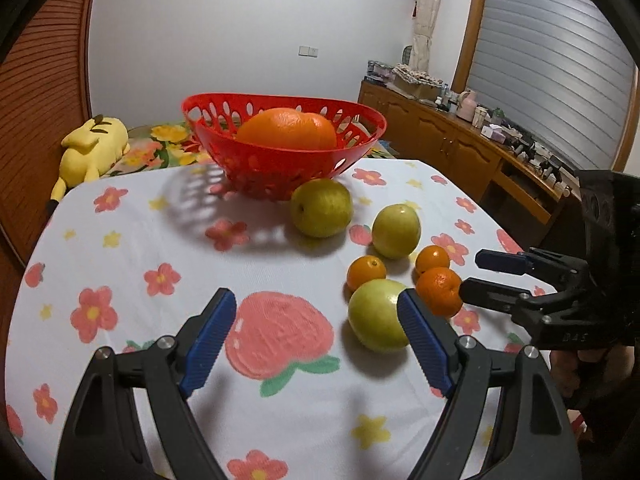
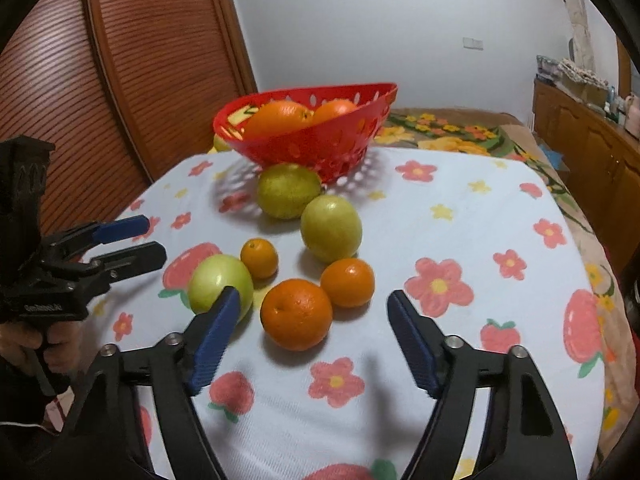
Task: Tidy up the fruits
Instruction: 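Grasp a green pomelo with the left gripper while the right gripper grasps an orange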
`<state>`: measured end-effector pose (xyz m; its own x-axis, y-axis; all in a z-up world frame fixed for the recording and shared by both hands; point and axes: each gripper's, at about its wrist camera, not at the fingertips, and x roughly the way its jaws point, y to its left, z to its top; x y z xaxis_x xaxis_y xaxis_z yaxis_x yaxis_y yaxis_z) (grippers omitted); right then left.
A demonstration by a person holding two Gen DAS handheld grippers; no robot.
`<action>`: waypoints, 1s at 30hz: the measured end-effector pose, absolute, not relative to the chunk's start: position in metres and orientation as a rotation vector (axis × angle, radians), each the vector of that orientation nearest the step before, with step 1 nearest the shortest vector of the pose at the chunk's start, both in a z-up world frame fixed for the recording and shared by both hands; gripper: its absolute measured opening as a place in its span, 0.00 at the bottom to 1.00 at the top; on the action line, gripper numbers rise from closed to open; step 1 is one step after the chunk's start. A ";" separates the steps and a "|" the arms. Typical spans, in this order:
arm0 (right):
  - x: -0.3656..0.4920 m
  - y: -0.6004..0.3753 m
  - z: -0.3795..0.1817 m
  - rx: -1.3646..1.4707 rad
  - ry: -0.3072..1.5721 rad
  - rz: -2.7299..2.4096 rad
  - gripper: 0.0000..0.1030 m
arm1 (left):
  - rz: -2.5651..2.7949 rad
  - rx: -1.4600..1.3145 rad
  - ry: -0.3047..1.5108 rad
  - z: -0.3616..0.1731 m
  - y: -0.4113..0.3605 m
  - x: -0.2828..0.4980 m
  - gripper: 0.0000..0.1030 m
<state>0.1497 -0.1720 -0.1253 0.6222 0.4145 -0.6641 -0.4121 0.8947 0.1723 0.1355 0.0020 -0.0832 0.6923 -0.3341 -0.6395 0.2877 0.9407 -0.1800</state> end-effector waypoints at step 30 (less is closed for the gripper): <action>0.138 -0.178 -0.140 -0.002 0.810 0.476 0.45 | -0.398 -0.036 0.782 -0.094 -0.035 0.138 0.81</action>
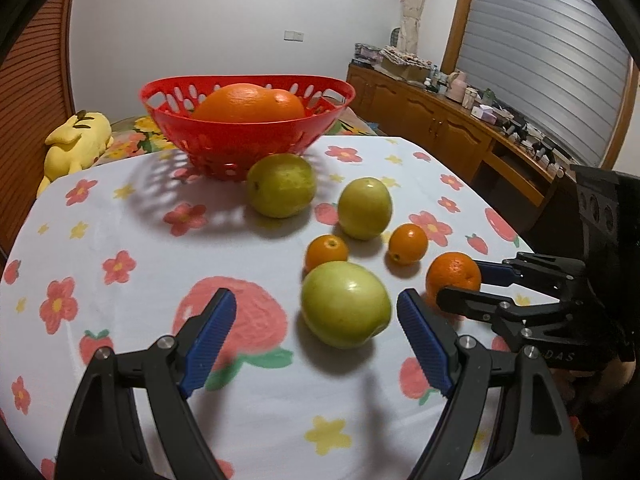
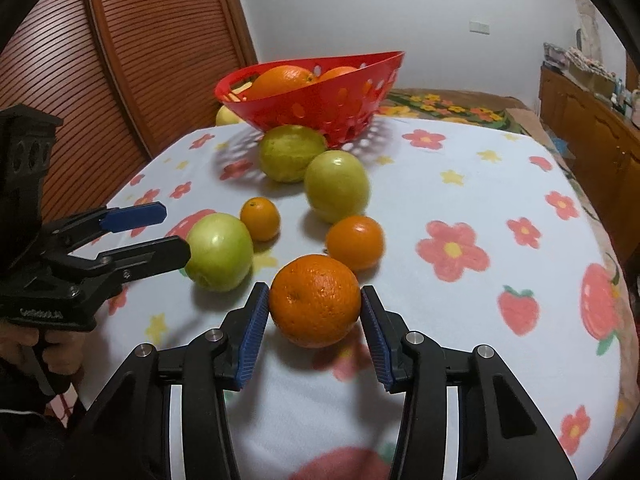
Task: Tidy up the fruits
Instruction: 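Grasp a green pomelo with the left gripper while the right gripper grasps an orange, then lift and carry the pomelo and orange over the red basket with both grippers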
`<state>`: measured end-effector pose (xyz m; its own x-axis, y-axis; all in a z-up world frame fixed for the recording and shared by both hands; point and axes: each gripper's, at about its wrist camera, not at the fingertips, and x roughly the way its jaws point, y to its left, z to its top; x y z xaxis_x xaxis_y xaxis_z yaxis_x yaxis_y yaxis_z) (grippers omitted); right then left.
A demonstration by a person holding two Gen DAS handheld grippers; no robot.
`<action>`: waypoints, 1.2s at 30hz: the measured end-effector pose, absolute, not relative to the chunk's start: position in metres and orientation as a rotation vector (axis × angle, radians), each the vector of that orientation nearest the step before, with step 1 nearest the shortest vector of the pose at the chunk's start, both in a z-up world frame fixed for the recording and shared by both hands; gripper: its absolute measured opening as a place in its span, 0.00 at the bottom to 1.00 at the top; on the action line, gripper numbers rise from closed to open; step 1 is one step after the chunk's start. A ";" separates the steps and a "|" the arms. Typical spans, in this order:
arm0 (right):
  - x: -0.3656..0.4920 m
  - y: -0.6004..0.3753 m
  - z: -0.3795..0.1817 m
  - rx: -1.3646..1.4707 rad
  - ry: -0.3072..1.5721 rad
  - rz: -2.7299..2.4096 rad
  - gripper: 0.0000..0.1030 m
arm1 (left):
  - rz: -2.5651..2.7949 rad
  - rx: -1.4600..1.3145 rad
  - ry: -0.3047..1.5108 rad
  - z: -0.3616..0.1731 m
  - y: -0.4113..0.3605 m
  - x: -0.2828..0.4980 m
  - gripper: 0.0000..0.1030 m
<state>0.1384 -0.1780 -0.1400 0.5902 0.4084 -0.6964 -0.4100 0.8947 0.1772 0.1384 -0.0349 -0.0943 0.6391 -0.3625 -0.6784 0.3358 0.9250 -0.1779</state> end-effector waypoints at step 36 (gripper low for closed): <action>0.127 -0.191 -0.149 0.012 0.787 0.443 0.46 | -0.434 -0.027 0.870 -0.116 -0.055 0.157 0.59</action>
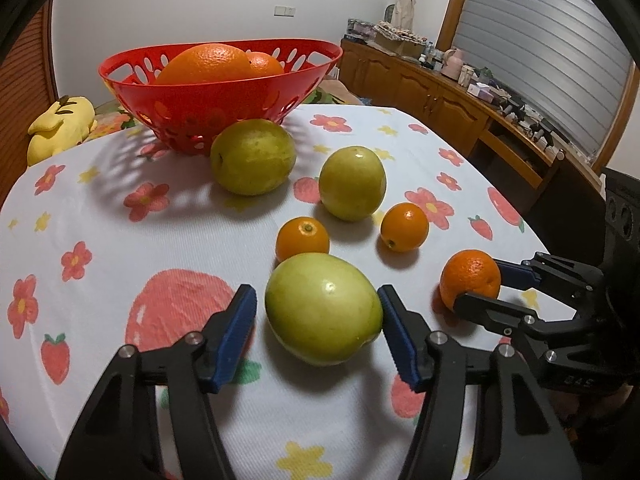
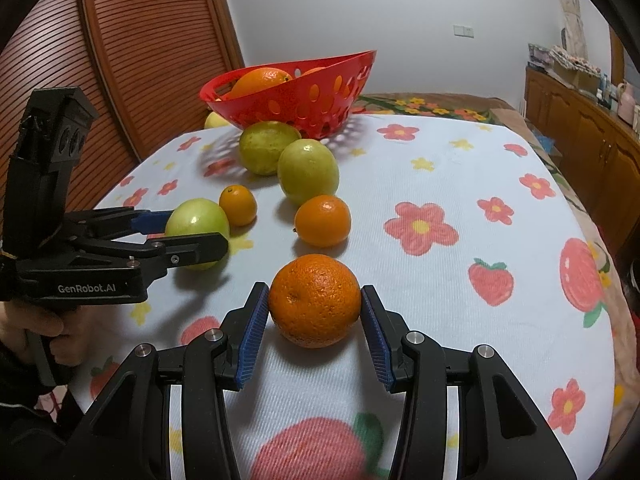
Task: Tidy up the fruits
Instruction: 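Lift and carry the pomelo and orange over the red basket with both grippers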
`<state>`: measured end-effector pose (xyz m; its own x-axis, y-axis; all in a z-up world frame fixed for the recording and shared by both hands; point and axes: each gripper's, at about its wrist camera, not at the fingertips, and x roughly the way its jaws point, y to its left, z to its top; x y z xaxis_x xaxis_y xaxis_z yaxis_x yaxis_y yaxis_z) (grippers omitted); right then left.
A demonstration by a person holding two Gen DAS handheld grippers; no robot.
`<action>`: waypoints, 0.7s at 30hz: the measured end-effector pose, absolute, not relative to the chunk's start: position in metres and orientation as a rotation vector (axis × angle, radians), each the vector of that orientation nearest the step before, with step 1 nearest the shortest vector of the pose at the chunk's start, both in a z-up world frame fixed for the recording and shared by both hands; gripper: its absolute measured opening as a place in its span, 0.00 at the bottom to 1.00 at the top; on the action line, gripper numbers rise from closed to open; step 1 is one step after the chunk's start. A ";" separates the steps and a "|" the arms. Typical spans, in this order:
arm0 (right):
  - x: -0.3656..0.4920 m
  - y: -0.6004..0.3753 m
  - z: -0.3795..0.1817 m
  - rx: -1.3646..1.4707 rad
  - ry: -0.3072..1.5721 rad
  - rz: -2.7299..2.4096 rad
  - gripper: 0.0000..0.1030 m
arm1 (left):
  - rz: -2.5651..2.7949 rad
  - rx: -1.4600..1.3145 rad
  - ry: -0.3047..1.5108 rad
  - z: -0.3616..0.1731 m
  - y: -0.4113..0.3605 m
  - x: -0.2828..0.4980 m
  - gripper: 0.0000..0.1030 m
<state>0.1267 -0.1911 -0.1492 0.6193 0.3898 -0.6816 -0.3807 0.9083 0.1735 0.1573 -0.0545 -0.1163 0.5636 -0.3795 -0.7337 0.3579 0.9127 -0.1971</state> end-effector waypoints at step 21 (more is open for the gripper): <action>0.128 -0.192 -0.152 0.021 0.805 0.441 0.48 | -0.431 -0.085 0.843 -0.114 -0.037 0.143 0.52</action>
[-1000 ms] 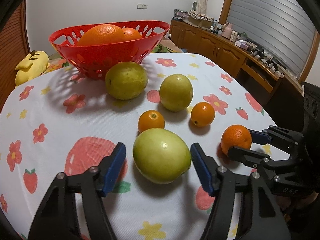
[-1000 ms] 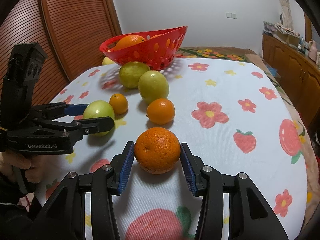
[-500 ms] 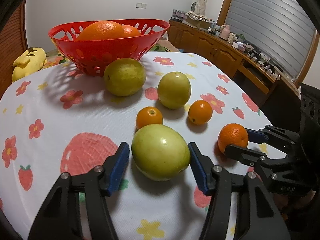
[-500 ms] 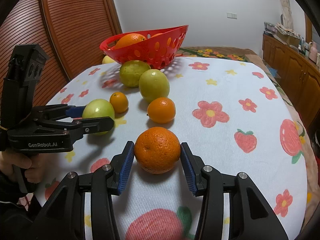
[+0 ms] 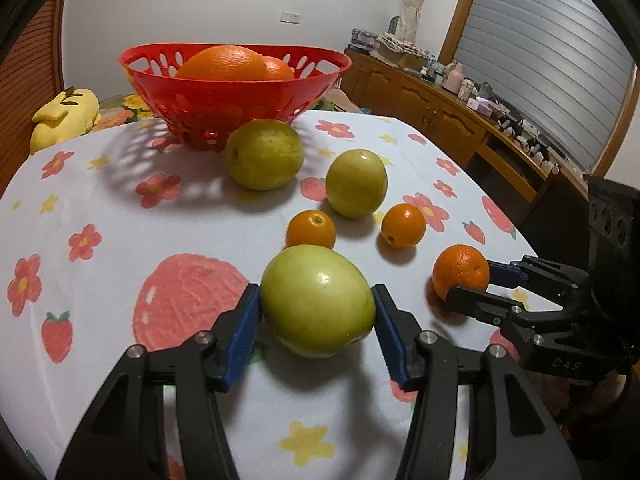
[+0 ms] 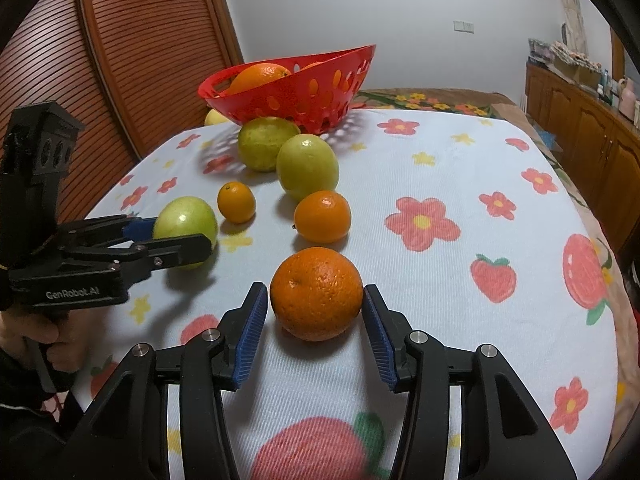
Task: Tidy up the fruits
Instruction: 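Lift and carry the pomelo and orange over the red basket with both grippers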
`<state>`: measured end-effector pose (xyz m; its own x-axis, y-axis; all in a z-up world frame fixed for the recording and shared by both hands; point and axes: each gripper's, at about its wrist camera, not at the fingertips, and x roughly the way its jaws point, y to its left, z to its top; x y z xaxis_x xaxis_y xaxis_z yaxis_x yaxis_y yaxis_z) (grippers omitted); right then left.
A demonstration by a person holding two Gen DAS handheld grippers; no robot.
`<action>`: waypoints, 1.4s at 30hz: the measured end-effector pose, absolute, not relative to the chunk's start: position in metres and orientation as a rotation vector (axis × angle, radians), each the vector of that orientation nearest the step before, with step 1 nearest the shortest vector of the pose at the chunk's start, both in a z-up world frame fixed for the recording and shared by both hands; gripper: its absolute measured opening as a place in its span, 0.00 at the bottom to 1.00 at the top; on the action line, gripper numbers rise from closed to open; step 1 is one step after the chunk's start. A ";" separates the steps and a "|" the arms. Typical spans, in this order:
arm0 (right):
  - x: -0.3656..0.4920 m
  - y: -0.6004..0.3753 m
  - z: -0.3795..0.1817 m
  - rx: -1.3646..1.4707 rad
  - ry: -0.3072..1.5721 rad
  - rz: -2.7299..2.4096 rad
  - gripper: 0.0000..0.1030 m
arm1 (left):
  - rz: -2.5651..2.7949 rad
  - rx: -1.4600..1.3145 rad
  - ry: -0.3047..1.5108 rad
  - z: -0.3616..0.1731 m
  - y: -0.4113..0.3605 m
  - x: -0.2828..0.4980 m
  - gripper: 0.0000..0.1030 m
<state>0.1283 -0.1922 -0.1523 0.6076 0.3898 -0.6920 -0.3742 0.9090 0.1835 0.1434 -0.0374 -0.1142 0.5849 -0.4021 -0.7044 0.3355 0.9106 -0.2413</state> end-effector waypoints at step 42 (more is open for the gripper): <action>0.182 -0.170 -0.060 -0.088 0.627 0.519 0.45 | -0.347 -0.084 0.638 -0.027 0.012 0.177 0.52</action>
<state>0.1819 -0.1704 -0.0601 0.6869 0.4367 -0.5810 -0.4890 0.8690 0.0750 0.1768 0.0123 -0.0273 0.7476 -0.3424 -0.5690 0.2913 0.9391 -0.1824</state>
